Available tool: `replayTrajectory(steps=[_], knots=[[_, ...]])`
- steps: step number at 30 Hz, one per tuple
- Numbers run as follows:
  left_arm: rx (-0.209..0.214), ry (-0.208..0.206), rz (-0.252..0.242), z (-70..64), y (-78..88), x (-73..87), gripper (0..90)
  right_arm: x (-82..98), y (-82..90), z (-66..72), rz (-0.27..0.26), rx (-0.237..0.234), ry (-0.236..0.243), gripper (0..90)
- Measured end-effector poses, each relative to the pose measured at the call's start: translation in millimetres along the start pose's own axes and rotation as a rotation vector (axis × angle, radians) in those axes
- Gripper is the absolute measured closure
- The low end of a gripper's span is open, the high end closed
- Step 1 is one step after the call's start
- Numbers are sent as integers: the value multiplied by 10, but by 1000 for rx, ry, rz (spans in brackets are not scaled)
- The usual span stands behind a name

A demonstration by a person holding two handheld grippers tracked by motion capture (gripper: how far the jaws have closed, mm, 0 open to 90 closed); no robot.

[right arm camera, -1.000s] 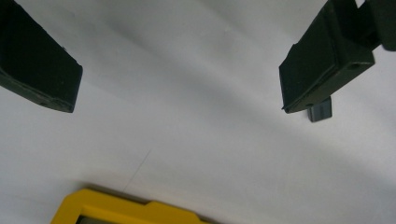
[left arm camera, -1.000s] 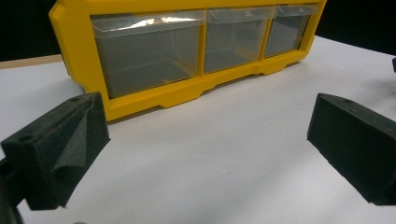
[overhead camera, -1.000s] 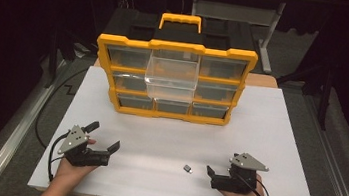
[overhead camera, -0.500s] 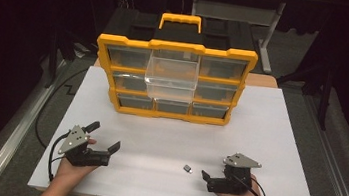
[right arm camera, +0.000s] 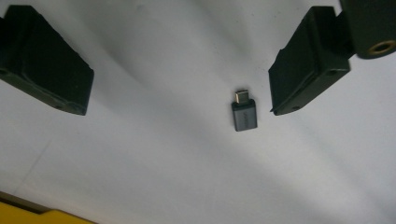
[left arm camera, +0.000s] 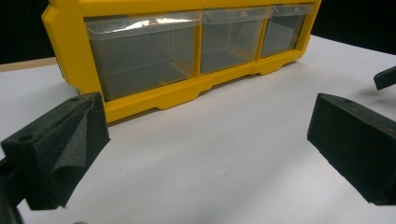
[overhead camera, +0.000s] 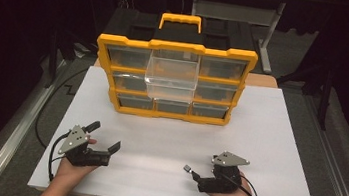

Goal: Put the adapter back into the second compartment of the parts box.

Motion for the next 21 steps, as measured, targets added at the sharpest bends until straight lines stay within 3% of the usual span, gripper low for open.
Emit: replayTrajectory(steps=[6,16,21], knots=[[6,-6,0,-11,-3,-1,2,-50,-49,49,-4,-33,8,173],[9,-5,-2,-21,-4,0,2,-119,-102,147,-37,-90,23,433],[8,-6,-3,-16,-2,-2,2,-132,-155,194,-20,-113,39,556]])
Point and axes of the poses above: each handheld gripper's, and its own axes: y roughly backward along the jaws, x roughly out of its underside, z roughly to its left, the point moved 4 cm from there along -y, roughly forward along the jaws, and after that the axes turned 7 degrees about -z, right-handed, at the moved point
